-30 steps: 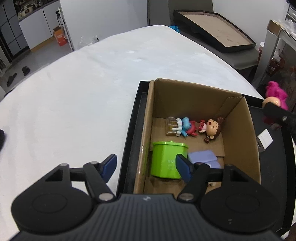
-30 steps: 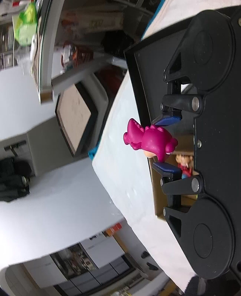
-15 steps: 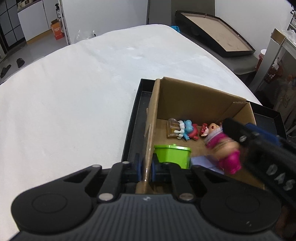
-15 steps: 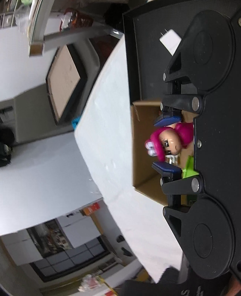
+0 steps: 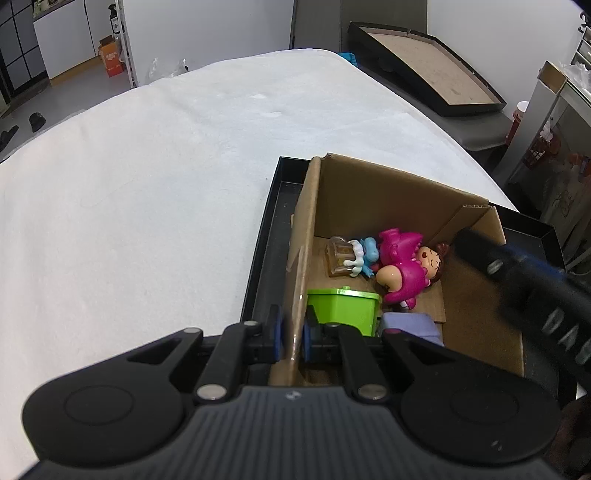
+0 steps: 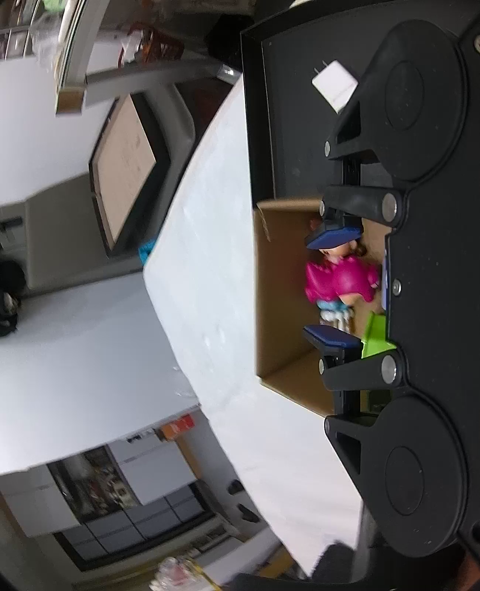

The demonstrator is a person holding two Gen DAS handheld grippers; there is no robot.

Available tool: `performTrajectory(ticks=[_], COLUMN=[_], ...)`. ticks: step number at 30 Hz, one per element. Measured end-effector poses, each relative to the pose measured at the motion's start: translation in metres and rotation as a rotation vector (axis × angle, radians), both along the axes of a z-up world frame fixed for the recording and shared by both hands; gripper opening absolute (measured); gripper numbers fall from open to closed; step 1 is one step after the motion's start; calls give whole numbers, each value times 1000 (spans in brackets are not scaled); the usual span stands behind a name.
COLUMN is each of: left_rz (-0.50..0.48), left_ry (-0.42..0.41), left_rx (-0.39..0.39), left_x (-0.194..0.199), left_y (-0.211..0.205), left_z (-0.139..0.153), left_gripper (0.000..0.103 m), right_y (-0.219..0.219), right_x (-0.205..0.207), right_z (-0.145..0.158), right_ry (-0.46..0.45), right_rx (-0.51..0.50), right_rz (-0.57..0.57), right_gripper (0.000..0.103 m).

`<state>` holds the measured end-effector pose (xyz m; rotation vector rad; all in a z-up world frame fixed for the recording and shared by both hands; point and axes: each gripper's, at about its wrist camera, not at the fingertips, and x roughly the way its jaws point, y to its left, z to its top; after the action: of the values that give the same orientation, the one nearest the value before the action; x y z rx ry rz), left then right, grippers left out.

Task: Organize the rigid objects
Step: 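Carry the pink dinosaur into the cardboard box and open the right gripper, then move the right gripper to the white charger plug and grasp it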

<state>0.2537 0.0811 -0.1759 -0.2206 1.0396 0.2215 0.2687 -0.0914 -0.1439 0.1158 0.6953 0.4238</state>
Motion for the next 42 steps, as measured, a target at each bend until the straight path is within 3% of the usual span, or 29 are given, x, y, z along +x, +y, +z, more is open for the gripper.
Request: performTrajectory(ticks=[7, 17, 19, 24, 29, 33, 39, 42], left_rz=[-20, -24, -28, -28, -28, -24, -46, -63], left_ry=[59, 35, 48, 59, 54, 70, 70, 85], left_rx=[56, 186, 209, 274, 320, 346, 378, 393], left_x=[9, 13, 16, 21, 27, 35, 51, 56], left_y=[-9, -32, -37, -50, -61, -66, -77, -83], left_z=[2, 25, 26, 31, 32, 28, 30, 27], left_gripper=[11, 15, 20, 45, 60, 63, 65, 65], right_y=[-29, -63, -70, -90, -107, -117, -122, -117], right_x=[6, 15, 17, 21, 30, 37, 48, 56], right_z=[12, 4, 2, -8, -26, -38, -57, -64], right_ry=[-58, -38, -34, -17, 54, 103, 183, 192], right_rx=[42, 72, 81, 89, 91, 83, 76, 60], right_rz=[-139, -236, -254, -304, -371, -403, -446, -448], right_gripper=[46, 47, 51, 53, 56, 63, 63, 70])
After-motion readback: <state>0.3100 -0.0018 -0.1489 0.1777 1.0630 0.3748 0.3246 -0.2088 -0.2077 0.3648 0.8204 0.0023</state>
